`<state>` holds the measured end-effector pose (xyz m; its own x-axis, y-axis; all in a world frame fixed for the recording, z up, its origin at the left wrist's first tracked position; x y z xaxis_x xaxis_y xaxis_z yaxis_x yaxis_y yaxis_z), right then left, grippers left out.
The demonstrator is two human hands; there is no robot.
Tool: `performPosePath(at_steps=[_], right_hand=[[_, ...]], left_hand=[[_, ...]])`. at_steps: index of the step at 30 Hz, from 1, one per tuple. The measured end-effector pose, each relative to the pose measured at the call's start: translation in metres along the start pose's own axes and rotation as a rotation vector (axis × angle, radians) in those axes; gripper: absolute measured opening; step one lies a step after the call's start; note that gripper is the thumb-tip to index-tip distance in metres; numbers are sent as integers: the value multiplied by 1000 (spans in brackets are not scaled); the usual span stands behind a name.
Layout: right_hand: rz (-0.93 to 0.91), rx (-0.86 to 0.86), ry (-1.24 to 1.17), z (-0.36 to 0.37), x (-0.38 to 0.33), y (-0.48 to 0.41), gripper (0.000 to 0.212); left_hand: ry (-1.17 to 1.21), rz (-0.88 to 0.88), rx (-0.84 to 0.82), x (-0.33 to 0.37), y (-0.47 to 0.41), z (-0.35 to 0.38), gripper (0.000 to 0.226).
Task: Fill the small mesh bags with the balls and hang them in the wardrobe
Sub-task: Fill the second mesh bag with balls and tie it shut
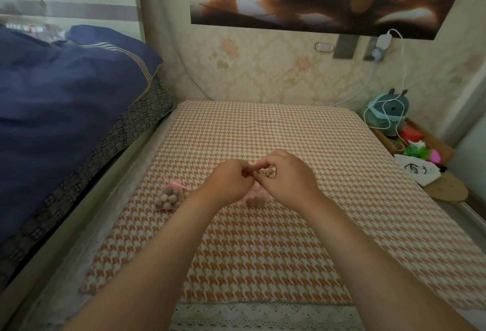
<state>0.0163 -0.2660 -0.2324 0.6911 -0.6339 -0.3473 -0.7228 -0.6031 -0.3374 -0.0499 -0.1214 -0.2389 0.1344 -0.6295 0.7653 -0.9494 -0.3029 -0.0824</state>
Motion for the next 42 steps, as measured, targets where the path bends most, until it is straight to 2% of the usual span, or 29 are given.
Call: performPosePath(at_steps=[3,9,13,17,21,26,28,30,32,35,38,42], right_hand=[[-8,-71,43,1,2,-1,18],[21,-197,-2,2,8,-4,15],[60,-226,-5,5,12,-9,21],[63,-208,-25,4,15,-11,20],[62,-202,-72,8,21,-13,20],[68,-192,-117,11,31,-15,23],[64,-180,-129,12,34,-17,24],[61,-167,-128,15,37,-19,23],[70,-162,-133,15,38,-20,22],[81,-171,-146,14,41,-21,23],[86,-172,-143,12,41,-20,24],[83,-189,-100,10,37,-18,25]], left_hand=[[-1,12,-5,-2,0,0,25],[30,49,13,-7,-7,0,21],[57,47,117,-14,-19,-5,15],[25,10,226,-31,-36,-8,21],[-52,-2,161,-45,-56,4,32],[-207,104,-15,-55,-86,24,44],[-258,128,-81,-60,-96,33,39],[-321,149,-104,-62,-101,39,24],[-288,162,-92,-63,-103,42,20],[-184,128,11,-65,-104,42,25],[-100,104,37,-60,-99,31,26],[-23,183,114,-39,-85,8,20]])
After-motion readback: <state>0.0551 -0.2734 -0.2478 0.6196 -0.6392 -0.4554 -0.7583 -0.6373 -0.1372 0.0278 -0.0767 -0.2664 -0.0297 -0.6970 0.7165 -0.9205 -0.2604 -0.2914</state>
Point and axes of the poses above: each hand's wrist, its own y-axis away from the middle knuckle, its own z-axis out of the palm, x = y × z, the point moved 1 cm from there along -y, towards the middle knuckle, and after that the axes turned 7 degrees about y, right-handed, at the moved point
